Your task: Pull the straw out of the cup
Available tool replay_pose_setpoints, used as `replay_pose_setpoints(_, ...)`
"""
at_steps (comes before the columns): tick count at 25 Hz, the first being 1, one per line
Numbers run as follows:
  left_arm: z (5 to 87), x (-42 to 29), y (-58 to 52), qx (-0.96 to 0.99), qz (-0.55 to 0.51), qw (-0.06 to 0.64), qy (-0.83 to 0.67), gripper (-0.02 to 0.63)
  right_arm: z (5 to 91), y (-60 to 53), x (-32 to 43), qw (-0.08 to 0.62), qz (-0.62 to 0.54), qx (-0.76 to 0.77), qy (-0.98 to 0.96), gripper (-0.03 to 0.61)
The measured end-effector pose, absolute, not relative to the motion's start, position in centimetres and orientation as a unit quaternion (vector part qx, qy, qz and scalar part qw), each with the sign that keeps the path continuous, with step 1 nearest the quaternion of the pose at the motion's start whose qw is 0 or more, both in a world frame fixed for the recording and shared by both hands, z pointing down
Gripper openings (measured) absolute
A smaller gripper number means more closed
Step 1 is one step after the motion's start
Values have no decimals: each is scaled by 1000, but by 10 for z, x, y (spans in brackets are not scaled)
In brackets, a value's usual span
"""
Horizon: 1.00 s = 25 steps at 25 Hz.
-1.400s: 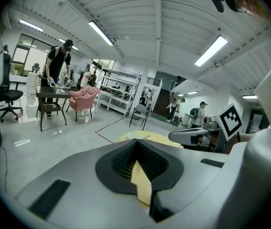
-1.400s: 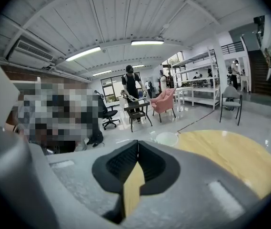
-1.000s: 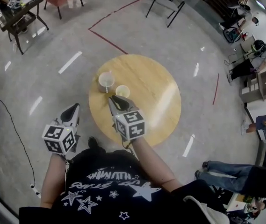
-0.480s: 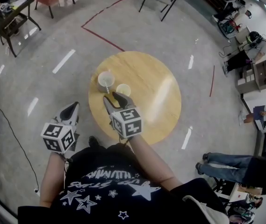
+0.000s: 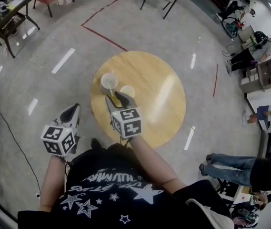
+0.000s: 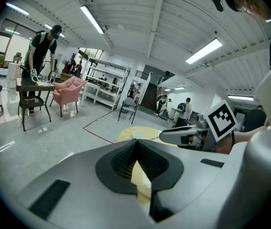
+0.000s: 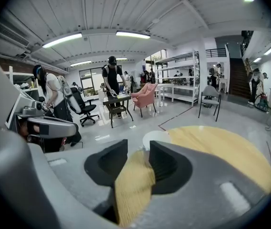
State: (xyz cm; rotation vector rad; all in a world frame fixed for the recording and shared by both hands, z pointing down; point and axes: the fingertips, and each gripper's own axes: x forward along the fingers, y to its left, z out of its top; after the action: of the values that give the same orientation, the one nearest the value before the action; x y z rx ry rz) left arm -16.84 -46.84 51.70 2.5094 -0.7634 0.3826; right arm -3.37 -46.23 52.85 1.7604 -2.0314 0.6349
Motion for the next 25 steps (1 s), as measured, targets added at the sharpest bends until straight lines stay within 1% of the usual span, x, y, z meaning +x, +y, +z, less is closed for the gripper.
replay_pose_setpoints(4, 521, -174, -482, 918, 142, 243, -279, 6, 538, -473, -34, 199, 235, 634, -710, 135)
replay_pose_setpoints(5, 522, -175, -484, 918, 142, 243, -279, 6, 540, -474, -33, 201, 235, 637, -706, 90)
replay_pose_setpoints(6, 523, -176, -485, 917, 143, 244, -280, 6, 541, -475, -33, 203, 235, 640, -703, 69)
replay_pose_setpoints(12, 527, -177, -488, 915, 139, 252, -281, 6, 546, -477, -31, 211, 238, 643, -697, 67)
replay_pose_setpoints(25, 533, -180, -492, 911, 127, 263, -290, 6, 543, -476, -23, 229, 219, 657, -684, 28)
